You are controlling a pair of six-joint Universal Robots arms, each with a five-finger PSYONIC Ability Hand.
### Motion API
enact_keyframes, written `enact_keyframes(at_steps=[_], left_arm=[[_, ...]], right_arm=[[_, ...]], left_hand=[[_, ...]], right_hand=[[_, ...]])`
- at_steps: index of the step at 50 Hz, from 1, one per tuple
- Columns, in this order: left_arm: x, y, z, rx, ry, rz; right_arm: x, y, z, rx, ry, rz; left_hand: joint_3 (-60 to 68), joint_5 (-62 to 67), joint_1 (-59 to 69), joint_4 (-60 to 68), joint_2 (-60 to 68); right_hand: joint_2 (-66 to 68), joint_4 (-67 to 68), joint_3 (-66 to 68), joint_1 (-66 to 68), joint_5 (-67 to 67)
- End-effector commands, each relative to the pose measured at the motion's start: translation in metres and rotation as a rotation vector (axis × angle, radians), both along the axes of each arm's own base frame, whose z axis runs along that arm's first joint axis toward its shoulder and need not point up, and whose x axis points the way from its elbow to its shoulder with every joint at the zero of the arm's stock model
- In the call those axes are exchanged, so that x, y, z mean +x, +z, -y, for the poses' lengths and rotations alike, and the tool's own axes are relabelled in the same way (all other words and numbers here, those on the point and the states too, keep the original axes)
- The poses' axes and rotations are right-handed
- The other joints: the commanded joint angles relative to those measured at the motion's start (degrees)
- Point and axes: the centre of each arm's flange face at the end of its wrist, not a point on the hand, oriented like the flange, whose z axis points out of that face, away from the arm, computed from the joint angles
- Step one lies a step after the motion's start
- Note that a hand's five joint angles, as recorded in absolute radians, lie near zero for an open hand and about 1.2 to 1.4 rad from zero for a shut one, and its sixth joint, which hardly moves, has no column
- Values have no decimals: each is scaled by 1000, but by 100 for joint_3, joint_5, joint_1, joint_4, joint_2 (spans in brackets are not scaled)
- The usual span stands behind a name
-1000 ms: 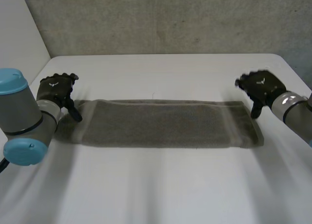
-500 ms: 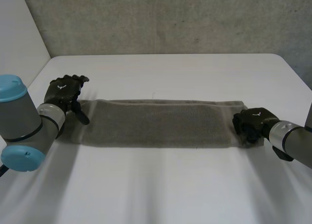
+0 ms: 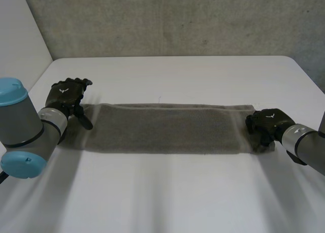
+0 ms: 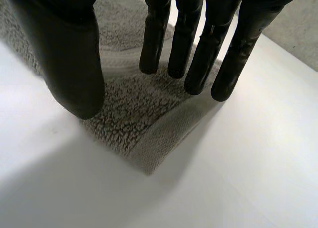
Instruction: Fold the towel.
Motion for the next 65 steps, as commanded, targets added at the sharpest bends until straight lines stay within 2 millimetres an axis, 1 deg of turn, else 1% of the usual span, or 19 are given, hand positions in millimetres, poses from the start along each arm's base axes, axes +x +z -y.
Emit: enact_keyframes(at_steps=[1, 18, 22, 26, 27, 32, 45, 48, 52, 53, 55, 56, 58, 59, 60, 61, 62, 64, 65], left_arm=[[0, 0, 0, -1, 0, 0], [-1, 0, -1, -2, -4, -2], [-2, 0, -2, -2, -7, -2], [-3, 0, -3, -1, -10, -1], [-3, -1, -4, 1, -12, -1], [-3, -1, -3, -5, -10, -3], [-1, 2, -2, -14, -6, -5], [0, 3, -3, -14, -5, -3], [1, 6, -2, -22, -3, -5], [1, 8, -2, -28, -3, -6], [1, 9, -2, -31, -3, -7], [1, 11, -2, -37, -2, -8], [1, 14, -2, -43, -1, -11], [1, 17, -2, -51, 0, -13], [1, 17, -2, -51, 0, -13], [1, 21, -2, -62, -1, -14], [1, 24, -2, -71, -1, -17], [1, 27, -2, -80, -1, -19], [1, 30, -2, -87, -1, -21]], right_arm=[[1, 8, -11, -3, 11, 13], [1, -13, -7, 29, 14, 1], [0, -13, 0, -13, 9, 4], [-8, -14, 7, -26, -13, 3], [-10, -17, 10, -21, -23, 4], [-14, -18, 17, -19, -43, -5], [-49, -2, 28, -34, -106, -62], [-63, -1, 31, -29, -127, -90], [-96, 1, 39, -33, -183, -160], [-96, 1, 39, -33, -183, -161], [-115, 10, 42, -51, -206, -221], [-115, 10, 42, -52, -206, -222], [-120, 37, 49, -134, -213, -255], [-120, 37, 49, -134, -213, -255], [-119, 52, 52, -178, -217, -255], [-114, 66, 53, -214, -212, -244], [-113, 66, 53, -215, -212, -244], [-76, 95, 51, -302, -146, -177], [-76, 95, 51, -302, -146, -177]], left_hand=[[-371, -1259, -568, -499, -464], [-371, -1259, -568, -499, -464], [-371, -1259, -568, -499, -464], [-371, -1259, -568, -499, -464], [-371, -1259, -568, -499, -464], [-371, -1259, -568, -499, -464], [-371, -1259, -568, -499, -464], [-371, -1259, -568, -499, -464], [-371, -1259, -568, -499, -464], [-371, -1259, -568, -499, -464], [-371, -1259, -568, -499, -464], [-371, -1259, -568, -499, -464], [-371, -1259, -568, -499, -464], [-371, -1259, -568, -499, -464], [-371, -1259, -568, -499, -464], [-371, -1259, -568, -499, -464], [-371, -1259, -568, -499, -464], [-371, -1259, -568, -499, -464], [-371, -1259, -568, -499, -464]], right_hand=[[-739, -602, -703, -612, -473], [-554, -417, -518, -427, -288], [2093, 2231, 2130, 2221, 2360], [2894, 3031, 2930, 3022, 3161], [3843, 3980, 3880, 3971, 4110], [4133, 4270, 4169, 4260, 4399], [4133, 4270, 4169, 4260, 4399], [4133, 4270, 4169, 4260, 4399], [4133, 4270, 4169, 4260, 4399], [4133, 4270, 4169, 4260, 4399], [4133, 4270, 4169, 4260, 4399], [4133, 4270, 4169, 4260, 4399], [4133, 4270, 4169, 4260, 4399], [4133, 4270, 4169, 4260, 4399], [4133, 4270, 4169, 4260, 4399], [4133, 4270, 4169, 4260, 4399], [4133, 4270, 4169, 4260, 4399], [4133, 4270, 4169, 4260, 4399], [4133, 4270, 4169, 4260, 4399]])
